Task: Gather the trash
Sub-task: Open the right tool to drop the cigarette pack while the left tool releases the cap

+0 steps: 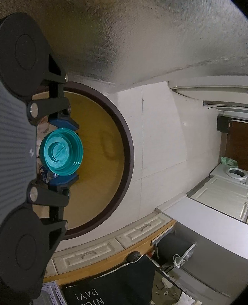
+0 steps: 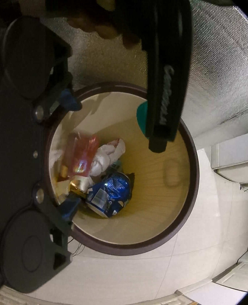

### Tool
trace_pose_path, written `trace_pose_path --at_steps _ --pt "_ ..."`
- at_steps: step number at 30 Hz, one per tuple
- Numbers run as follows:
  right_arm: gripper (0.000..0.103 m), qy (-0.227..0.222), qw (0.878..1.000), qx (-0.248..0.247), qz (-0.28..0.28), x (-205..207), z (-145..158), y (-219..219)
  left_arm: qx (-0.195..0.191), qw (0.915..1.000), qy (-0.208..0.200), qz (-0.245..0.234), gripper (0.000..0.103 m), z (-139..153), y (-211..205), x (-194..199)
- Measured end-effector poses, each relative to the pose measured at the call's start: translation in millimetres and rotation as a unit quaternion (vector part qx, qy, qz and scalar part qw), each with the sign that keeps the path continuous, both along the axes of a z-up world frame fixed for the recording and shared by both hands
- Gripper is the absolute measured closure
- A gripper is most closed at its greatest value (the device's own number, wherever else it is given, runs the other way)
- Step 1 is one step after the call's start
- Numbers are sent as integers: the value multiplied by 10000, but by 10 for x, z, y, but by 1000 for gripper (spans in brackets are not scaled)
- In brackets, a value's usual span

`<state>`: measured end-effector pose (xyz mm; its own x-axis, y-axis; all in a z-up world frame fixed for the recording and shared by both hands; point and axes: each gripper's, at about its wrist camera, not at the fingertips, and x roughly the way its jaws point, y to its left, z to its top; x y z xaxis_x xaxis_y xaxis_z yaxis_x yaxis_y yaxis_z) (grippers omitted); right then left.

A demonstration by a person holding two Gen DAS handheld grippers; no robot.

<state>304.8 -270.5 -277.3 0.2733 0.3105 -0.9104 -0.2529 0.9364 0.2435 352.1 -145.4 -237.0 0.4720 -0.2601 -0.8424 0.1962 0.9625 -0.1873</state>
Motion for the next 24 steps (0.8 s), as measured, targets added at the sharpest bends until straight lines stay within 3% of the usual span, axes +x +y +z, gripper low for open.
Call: trace_pose_path --at_steps 3,4,6,12,24 --pt "3 -47 10000 69 -25 -26 14 -35 33 10000 25 -36 51 -37 -46 62" --pt "2 -69 9999 93 -25 -31 19 -35 24 10000 44 -38 46 -51 -56 87" --pt "0 -104 9999 121 -10 -50 45 -43 -5 10000 73 22 23 -65 -50 120" --pt "0 -288 9995 99 0 -93 145 -75 135 9999 28 64 8 -22 -34 78" --pt "0 -507 9986 -84 -120 -170 336 -127 213 9995 204 123 0 142 111 -111"
